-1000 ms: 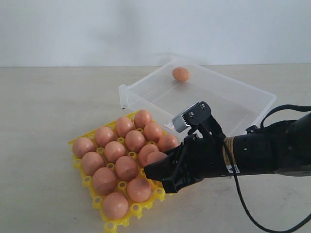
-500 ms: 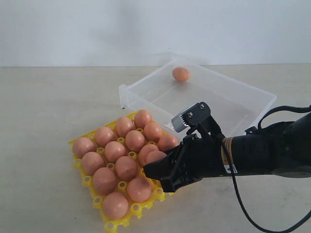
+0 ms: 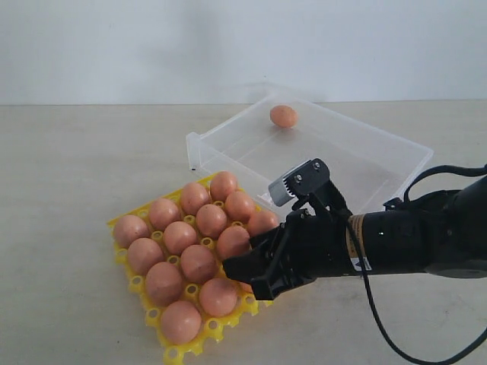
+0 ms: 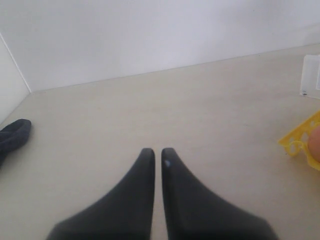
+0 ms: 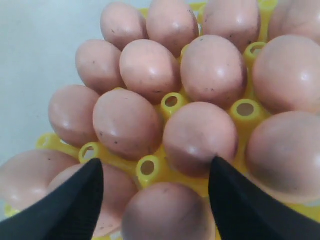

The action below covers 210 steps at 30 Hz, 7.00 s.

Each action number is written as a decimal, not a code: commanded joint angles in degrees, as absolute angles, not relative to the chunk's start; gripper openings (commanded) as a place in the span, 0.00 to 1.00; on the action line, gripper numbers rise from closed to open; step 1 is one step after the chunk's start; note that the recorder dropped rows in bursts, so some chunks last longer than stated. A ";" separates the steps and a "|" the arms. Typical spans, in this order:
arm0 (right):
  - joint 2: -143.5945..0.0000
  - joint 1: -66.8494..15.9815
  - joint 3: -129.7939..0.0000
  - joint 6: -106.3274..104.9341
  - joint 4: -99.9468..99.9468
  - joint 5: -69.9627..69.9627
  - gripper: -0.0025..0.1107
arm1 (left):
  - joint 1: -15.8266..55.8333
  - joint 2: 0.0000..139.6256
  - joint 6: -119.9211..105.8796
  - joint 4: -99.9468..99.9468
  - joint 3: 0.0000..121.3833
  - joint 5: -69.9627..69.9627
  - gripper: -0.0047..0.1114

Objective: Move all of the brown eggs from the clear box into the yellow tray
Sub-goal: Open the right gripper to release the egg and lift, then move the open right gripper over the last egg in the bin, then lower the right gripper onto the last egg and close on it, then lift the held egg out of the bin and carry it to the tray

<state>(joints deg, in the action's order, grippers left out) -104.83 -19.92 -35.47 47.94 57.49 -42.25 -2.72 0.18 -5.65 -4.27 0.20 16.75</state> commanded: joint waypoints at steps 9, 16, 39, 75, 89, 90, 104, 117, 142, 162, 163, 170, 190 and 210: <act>-97.70 -19.96 -35.62 47.48 46.79 -53.48 0.30 | -2.80 0.00 -5.42 -4.34 0.00 16.77 0.08; -85.49 -19.96 -42.25 26.56 30.96 -40.77 0.02 | -2.80 0.00 -5.42 -4.34 0.00 16.77 0.08; -130.95 -10.48 -122.02 -17.39 -11.87 50.86 0.02 | -2.80 0.00 -5.42 -4.34 0.00 16.77 0.08; -147.31 -10.28 -125.30 -30.68 -10.66 19.41 0.38 | -2.80 0.00 -5.42 -4.34 0.00 16.77 0.08; -150.67 -10.28 -125.30 -29.04 -10.83 25.16 0.30 | -2.80 0.00 -5.42 -4.34 0.00 16.77 0.08; -150.67 -10.28 -125.30 -27.77 -10.83 26.35 0.22 | -2.80 0.00 -5.42 -4.34 0.00 16.77 0.08; -144.57 -10.28 -125.30 -22.35 -11.95 42.31 0.02 | -2.80 0.00 -5.42 -4.34 0.00 16.77 0.08; -143.56 -10.28 -125.30 -24.94 -12.19 51.78 0.04 | -2.80 0.00 -5.42 -4.34 0.00 16.77 0.08; -141.60 -10.28 -125.30 -26.89 -9.72 57.08 0.02 | -2.80 0.00 -5.42 -4.34 0.00 16.77 0.08; -112.27 -10.28 -108.43 -14.52 -16.60 43.79 0.02 | -2.80 0.00 -5.42 -4.34 0.00 16.77 0.08; -109.66 -10.28 -103.22 -14.52 -16.60 39.22 0.02 | -2.80 0.00 -5.42 -4.34 0.00 16.77 0.08; -87.35 -11.36 -56.55 -15.21 -21.75 -14.50 0.02 | -2.80 0.00 -5.42 -4.34 0.00 16.77 0.08; -92.42 -12.48 -30.99 55.25 43.99 -67.03 0.02 | -2.80 0.00 -5.42 -4.34 0.00 16.77 0.08; -96.54 -12.48 -32.03 52.71 59.27 -41.19 0.02 | -2.80 0.00 -5.42 -4.34 0.00 16.77 0.08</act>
<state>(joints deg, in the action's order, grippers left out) -96.65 -12.63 -31.83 54.38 62.54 -44.51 -2.72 0.18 -5.65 -4.27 0.20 16.75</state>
